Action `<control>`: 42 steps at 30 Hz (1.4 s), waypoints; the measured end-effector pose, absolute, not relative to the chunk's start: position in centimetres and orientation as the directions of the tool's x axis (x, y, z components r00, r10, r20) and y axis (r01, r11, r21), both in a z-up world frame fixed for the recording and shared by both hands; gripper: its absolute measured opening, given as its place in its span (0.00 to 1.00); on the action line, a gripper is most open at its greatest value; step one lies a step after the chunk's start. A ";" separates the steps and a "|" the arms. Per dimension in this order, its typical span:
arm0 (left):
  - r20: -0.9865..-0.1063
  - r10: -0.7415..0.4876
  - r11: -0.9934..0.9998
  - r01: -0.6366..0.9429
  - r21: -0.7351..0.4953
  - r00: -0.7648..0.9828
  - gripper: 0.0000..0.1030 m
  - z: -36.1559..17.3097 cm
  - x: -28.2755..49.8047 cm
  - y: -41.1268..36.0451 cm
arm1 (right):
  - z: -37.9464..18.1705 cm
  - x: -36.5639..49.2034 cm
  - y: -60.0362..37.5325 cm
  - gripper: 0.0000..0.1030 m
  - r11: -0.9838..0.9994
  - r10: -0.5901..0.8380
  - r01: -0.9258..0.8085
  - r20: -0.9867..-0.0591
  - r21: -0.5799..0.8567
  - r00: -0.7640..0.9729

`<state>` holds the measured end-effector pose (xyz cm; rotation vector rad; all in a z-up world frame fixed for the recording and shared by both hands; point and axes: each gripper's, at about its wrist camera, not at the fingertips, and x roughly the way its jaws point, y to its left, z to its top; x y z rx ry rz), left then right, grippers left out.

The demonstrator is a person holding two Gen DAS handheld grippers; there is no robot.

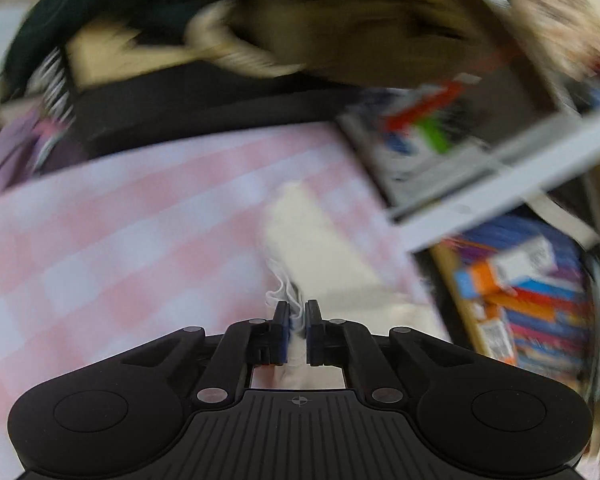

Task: Fold clothes
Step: 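Fold the sleeve inward with the left gripper and regrasp the shirt side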

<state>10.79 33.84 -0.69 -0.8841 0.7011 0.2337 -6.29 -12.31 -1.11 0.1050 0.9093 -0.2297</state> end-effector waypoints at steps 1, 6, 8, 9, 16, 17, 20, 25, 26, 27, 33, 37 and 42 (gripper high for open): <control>-0.632 -0.101 0.674 -0.415 -0.612 0.768 0.05 0.3 11.2 32.4 | -1.2 -6.2 -12.6 0.45 0.972 -0.147 0.237 -0.792 -0.003 0.593; -0.583 -0.230 0.899 -0.060 -0.435 0.779 0.06 4.4 13.0 22.2 | -1.5 -6.1 -14.2 0.45 0.975 -0.114 0.220 -0.789 0.028 0.603; -0.632 -0.292 0.948 0.130 -0.289 0.718 0.09 3.9 13.0 16.4 | -1.8 -6.2 -14.9 0.45 0.974 -0.099 0.221 -0.795 0.045 0.599; -0.660 -0.301 0.953 0.199 -0.227 0.688 0.15 3.4 12.9 14.2 | -2.1 -6.2 -15.2 0.45 0.974 -0.093 0.221 -0.800 0.050 0.592; -0.750 -0.236 0.956 0.287 -0.064 0.618 0.64 -0.7 10.9 11.0 | -2.5 -6.3 -16.9 0.45 0.978 -0.055 0.196 -0.803 0.077 0.594; -0.761 -0.225 0.953 0.300 -0.041 0.609 0.78 -1.3 10.6 10.5 | -2.5 -6.5 -17.0 0.46 0.978 -0.049 0.190 -0.799 0.083 0.599; -0.742 -0.230 0.973 0.147 -0.177 0.629 0.79 -1.5 10.4 13.7 | -2.7 -6.8 -17.1 0.50 0.982 -0.035 0.166 -0.789 0.085 0.614; -0.702 -0.219 0.882 -0.171 -0.440 0.678 0.72 -1.1 11.1 20.3 | -2.9 -6.6 -16.8 0.59 0.989 -0.021 0.126 -0.780 0.075 0.626; -0.711 -0.212 0.884 -0.180 -0.432 0.670 0.59 -1.1 11.6 20.4 | -3.0 -6.5 -16.8 0.60 0.990 -0.021 0.121 -0.779 0.071 0.627; -0.721 -0.209 0.893 -0.172 -0.416 0.660 0.45 -1.2 12.1 20.1 | -3.0 -6.4 -16.7 0.60 0.991 -0.021 0.117 -0.778 0.068 0.627; -0.757 -0.190 0.936 -0.118 -0.332 0.625 0.25 -0.9 14.3 18.4 | -3.1 -6.4 -16.8 0.61 0.991 -0.016 0.112 -0.771 0.072 0.636; -0.755 -0.180 0.953 -0.080 -0.293 0.630 0.05 0.0 15.6 17.3 | -3.2 -6.6 -16.8 0.62 0.990 -0.012 0.114 -0.762 0.081 0.647; -0.738 -0.194 0.963 -0.020 -0.270 0.646 0.04 1.3 18.7 14.9 | -3.3 -6.8 -17.0 0.62 0.989 -0.013 0.121 -0.754 0.089 0.656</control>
